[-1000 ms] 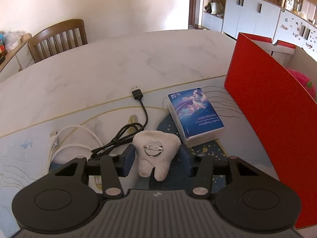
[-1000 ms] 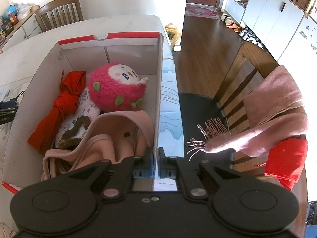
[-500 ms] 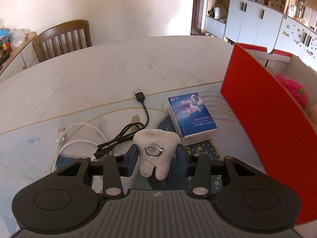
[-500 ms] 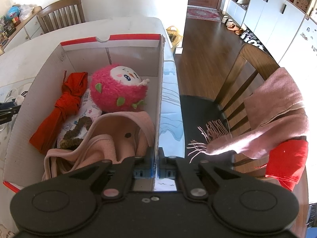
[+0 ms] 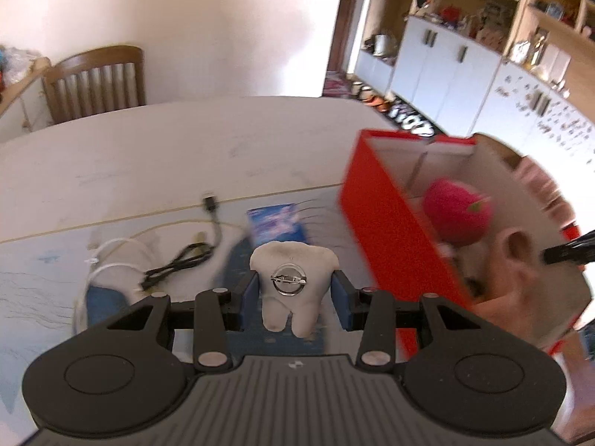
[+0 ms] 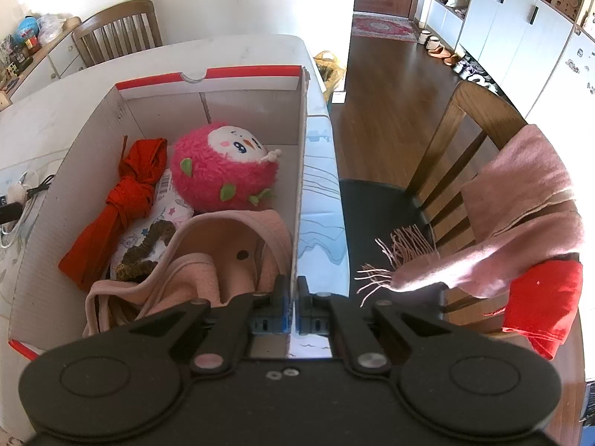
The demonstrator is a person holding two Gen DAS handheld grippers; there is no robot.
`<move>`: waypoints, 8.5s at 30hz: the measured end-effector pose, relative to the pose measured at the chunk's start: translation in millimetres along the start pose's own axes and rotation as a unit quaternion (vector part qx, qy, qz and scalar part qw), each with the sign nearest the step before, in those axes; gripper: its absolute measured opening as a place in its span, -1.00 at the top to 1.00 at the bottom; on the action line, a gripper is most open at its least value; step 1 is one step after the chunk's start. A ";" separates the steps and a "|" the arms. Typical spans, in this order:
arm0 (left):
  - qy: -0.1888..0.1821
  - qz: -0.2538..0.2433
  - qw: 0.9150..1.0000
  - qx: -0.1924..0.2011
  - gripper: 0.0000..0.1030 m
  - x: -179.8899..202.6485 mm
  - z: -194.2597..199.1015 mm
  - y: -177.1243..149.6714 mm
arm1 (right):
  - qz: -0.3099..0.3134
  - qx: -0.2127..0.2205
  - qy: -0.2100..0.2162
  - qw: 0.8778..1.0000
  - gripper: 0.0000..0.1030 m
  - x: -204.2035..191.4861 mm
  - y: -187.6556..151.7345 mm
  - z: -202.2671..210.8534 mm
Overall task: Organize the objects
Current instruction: 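Lift the tooth toy and carry it into the box, then lower the tooth toy beside the red cloth and open the left tool, then move the left tool back to the blue toothbrush box on the mat, then close the left tool on the blue toothbrush box and lift it, then carry the toothbrush box into the box and lower it onto the towel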
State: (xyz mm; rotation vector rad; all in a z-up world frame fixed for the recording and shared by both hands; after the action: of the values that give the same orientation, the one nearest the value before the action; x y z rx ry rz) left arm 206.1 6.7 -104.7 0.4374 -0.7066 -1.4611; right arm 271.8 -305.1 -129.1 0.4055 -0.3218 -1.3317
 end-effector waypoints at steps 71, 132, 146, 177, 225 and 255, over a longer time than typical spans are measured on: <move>-0.061 -0.189 0.966 -0.163 -0.24 177.0 -109.6 6.3 | 0.027 0.012 0.009 1.000 0.90 -2.8 -1.2 4.5; 0.075 0.011 0.994 -0.076 -0.97 -5.3 -116.7 36.0 | 0.024 -0.004 -0.004 1.000 0.90 -3.0 -0.2 -0.3; 0.092 0.015 0.992 -0.088 -0.93 -13.4 -145.4 29.3 | 0.020 -0.011 -0.005 1.000 0.90 -4.1 0.9 -4.3; 0.032 -0.006 0.998 -0.059 0.03 22.3 -66.1 36.6 | 0.021 -0.006 -0.002 1.000 0.92 -5.5 1.5 -5.0; -0.113 -0.150 0.971 -0.147 0.03 204.8 -62.0 -12.6 | 0.024 0.007 0.013 1.000 0.89 -3.1 -0.4 -1.9; -0.155 -0.146 0.968 -0.130 -0.63 196.8 -37.5 -18.6 | 0.023 0.006 0.012 1.000 0.89 -3.7 0.3 -1.9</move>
State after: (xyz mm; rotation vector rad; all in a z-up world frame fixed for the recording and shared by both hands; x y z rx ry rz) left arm 210.5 -194.3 -111.6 0.1096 -0.7029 -1.8999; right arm 272.1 -301.2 -130.6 0.4227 -0.3172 -1.2792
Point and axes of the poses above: each gripper's, at about its wrist camera, not at the fingertips, and z roughly against the way its jaws point, x to its right, y to its top, the point moved 6 cm from there along -z, roughly the way its jaws point, and after that the axes turned 2 degrees about z, right-handed, at the moved point
